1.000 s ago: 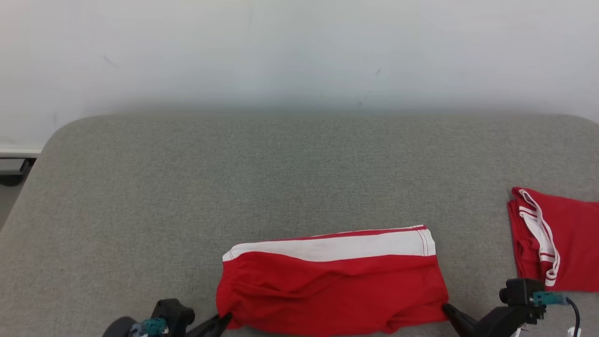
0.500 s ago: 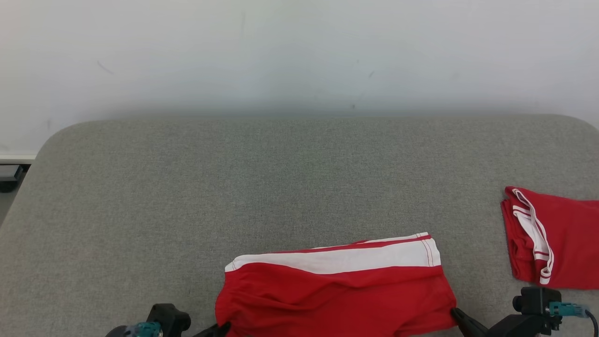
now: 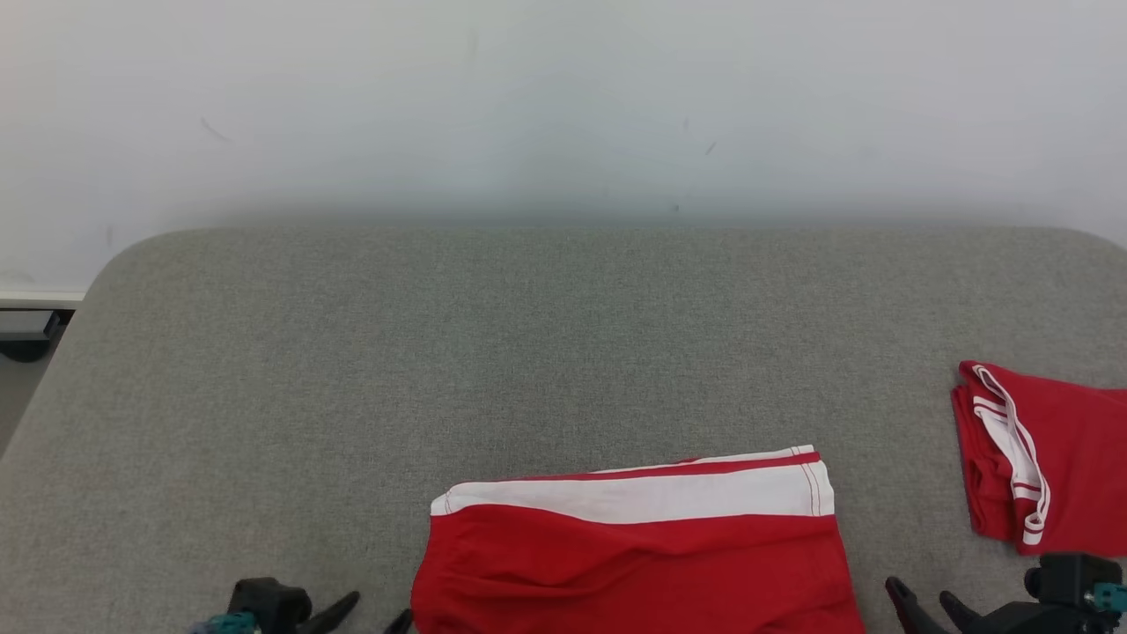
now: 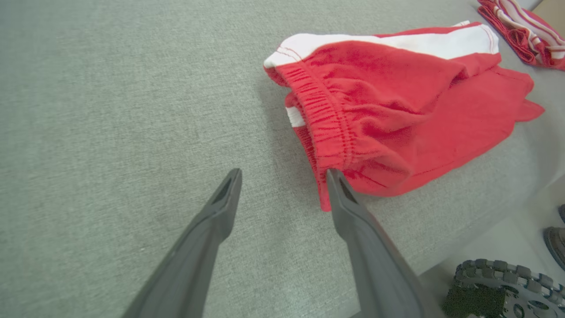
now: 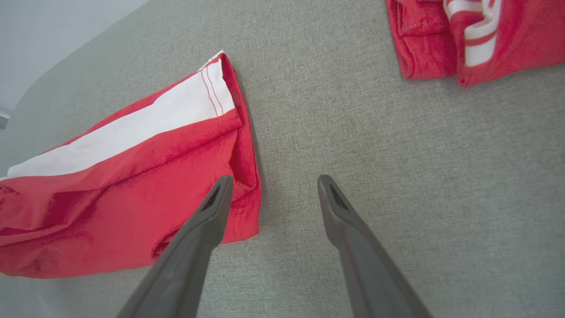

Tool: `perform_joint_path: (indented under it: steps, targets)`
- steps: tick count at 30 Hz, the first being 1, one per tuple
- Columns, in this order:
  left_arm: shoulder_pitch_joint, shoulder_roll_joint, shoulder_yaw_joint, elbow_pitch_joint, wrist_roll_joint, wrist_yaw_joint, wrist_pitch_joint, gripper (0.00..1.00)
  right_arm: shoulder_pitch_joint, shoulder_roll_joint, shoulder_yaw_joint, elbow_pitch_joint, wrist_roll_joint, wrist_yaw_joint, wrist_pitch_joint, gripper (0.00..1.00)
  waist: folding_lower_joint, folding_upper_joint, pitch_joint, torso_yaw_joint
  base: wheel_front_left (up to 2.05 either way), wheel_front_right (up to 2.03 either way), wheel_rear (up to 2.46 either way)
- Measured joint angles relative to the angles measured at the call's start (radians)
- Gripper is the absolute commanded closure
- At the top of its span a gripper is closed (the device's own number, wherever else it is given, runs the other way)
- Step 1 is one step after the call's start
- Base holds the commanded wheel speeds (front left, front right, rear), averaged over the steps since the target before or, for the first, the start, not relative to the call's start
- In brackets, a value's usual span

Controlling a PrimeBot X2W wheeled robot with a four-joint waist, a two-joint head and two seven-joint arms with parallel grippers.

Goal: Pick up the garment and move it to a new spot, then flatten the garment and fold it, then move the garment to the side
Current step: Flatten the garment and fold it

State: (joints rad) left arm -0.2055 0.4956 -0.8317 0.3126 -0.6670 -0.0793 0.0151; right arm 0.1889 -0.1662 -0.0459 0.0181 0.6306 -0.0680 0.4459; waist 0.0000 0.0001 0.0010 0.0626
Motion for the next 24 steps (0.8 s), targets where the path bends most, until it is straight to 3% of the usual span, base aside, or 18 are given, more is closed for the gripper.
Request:
perform_joint_path:
  steps: [9,15,24]
  targets:
    - [0.057,-0.023,0.175,-0.031,-0.047,0.182,-0.167,0.00,0.011,0.023,-0.064,-0.086,-0.040,-0.020,-0.152,0.00,0.0000,0.0000,-0.034,0.011,0.00,0.00,0.00]
    - [0.094,-0.050,0.255,-0.041,-0.048,0.203,-0.245,0.00,-0.008,0.060,-0.041,-0.108,-0.059,-0.014,-0.247,0.00,0.0000,0.0000,-0.060,0.012,0.00,0.00,0.00]
    - [0.182,-0.089,0.352,-0.091,-0.014,0.203,-0.255,0.00,-0.062,0.069,0.050,-0.088,-0.121,0.042,-0.346,0.00,0.0000,0.0000,-0.099,0.009,0.00,0.00,0.00]
